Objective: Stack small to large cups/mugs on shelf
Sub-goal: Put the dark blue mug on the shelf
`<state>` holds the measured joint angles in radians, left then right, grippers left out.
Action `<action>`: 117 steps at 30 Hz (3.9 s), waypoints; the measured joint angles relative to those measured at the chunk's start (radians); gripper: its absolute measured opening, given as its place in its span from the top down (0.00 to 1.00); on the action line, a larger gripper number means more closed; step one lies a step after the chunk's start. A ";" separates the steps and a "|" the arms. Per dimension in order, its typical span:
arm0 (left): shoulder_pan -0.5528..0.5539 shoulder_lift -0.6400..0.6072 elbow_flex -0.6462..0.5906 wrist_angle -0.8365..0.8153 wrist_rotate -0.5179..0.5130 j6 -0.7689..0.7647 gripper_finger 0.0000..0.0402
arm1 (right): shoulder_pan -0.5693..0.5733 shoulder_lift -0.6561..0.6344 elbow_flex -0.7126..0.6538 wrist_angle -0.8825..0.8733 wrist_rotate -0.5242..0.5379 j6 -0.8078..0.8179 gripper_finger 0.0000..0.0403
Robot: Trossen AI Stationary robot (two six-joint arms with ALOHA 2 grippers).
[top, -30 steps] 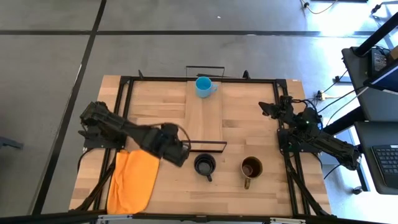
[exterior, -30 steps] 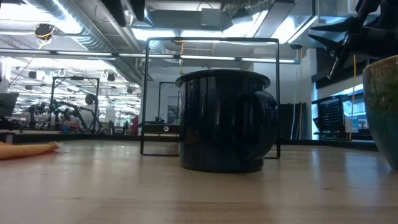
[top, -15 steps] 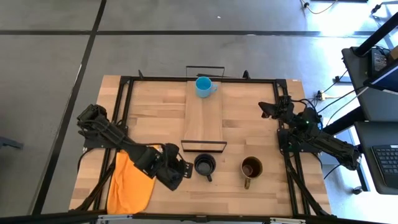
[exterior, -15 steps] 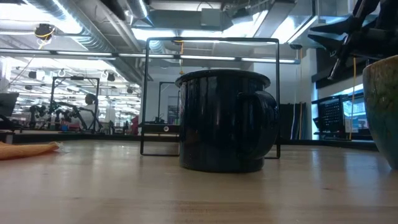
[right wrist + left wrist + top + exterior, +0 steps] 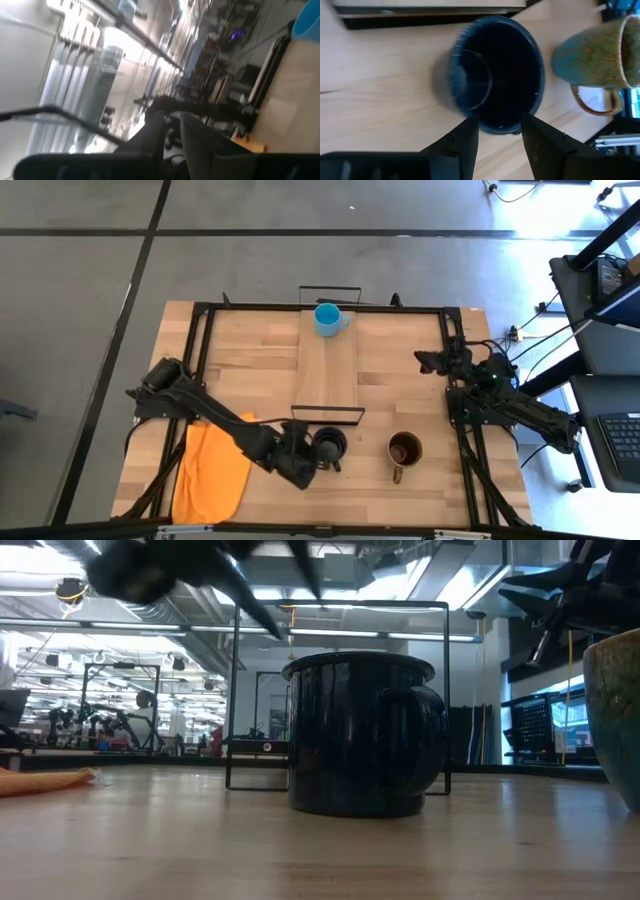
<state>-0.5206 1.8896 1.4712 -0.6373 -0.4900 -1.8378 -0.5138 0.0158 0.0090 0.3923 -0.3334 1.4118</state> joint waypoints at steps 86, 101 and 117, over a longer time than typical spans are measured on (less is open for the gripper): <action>-0.061 0.139 0.179 -0.339 0.222 -0.293 0.96 | 0.000 0.000 0.001 -0.085 -0.028 -0.025 0.84; -0.144 0.138 0.350 -0.734 0.309 -0.364 0.93 | 0.000 0.000 0.000 -0.112 -0.028 -0.025 0.84; -0.093 0.137 0.207 -0.598 0.268 -0.377 0.84 | 0.000 0.000 0.000 -0.114 -0.062 -0.005 0.84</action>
<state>-0.6132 2.0270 1.6783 -1.2358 -0.2222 -2.2147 -0.5135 0.0158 0.0090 0.2781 -0.3956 1.4064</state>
